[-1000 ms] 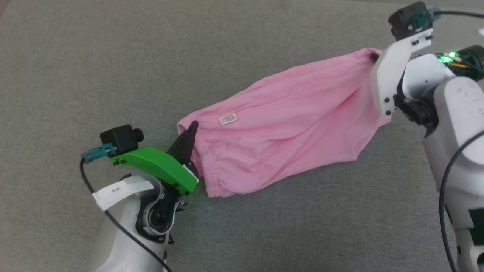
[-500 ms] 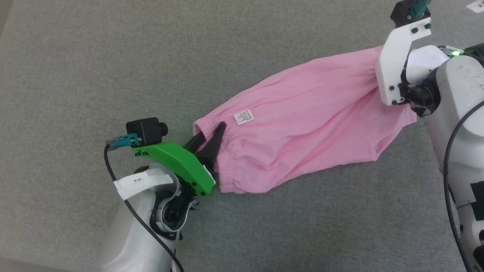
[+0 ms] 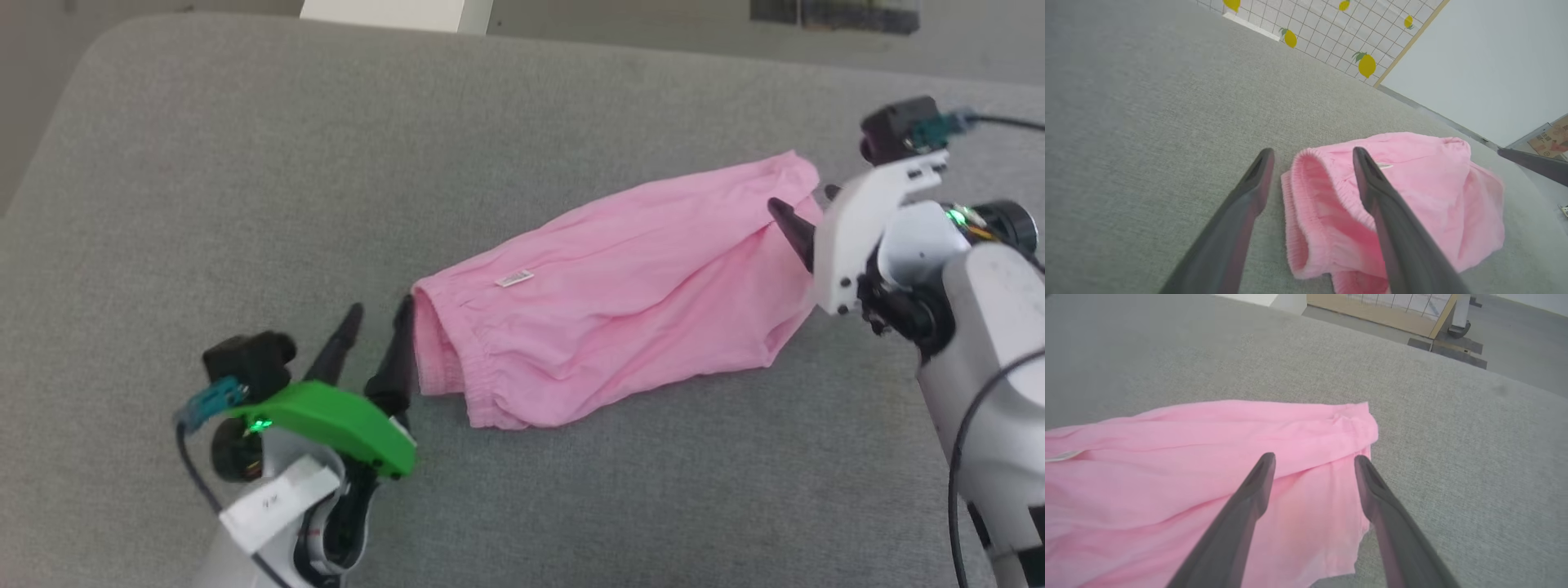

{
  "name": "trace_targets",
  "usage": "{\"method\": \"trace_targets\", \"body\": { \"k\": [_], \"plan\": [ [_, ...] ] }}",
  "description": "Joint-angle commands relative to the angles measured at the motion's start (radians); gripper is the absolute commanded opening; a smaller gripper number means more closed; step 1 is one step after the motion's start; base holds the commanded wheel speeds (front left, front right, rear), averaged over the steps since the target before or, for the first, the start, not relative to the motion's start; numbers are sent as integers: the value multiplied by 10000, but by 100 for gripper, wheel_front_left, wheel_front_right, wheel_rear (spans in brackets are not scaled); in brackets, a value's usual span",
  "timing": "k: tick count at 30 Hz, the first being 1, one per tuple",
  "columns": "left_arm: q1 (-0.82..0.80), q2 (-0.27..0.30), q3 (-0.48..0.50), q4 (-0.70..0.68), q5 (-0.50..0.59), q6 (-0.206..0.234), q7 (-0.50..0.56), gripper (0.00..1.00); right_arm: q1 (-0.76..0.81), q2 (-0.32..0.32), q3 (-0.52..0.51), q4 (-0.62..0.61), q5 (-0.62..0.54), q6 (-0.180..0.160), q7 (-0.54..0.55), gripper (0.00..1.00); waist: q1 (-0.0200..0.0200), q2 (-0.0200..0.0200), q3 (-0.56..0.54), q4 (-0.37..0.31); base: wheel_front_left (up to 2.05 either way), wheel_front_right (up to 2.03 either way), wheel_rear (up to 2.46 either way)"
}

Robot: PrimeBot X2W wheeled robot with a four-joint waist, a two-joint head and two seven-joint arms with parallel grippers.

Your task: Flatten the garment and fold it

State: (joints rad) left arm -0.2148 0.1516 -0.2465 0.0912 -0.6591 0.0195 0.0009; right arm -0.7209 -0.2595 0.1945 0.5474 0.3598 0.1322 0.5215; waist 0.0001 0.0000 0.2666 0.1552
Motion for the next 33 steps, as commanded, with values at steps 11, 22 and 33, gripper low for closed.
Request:
{"method": "trace_targets", "body": {
  "k": [11,22,33],
  "plan": [
    [285,-43,670,25,2577,-249,-2618,100,2001,850,-2286,-1347,319,-15,-3143,100,-1,0,-839,-183,0,0,0],
    [554,-873,2210,-404,4047,-1091,-2624,100,1001,1855,-4306,762,-945,-15,-2598,100,-1,0,-541,-127,0,0,0],
    [445,-1008,2435,-436,3947,-1344,-2625,100,-560,2068,-5408,2781,-3426,-15,-44,100,-1,0,-69,220,0,0,0]
  ]
}}
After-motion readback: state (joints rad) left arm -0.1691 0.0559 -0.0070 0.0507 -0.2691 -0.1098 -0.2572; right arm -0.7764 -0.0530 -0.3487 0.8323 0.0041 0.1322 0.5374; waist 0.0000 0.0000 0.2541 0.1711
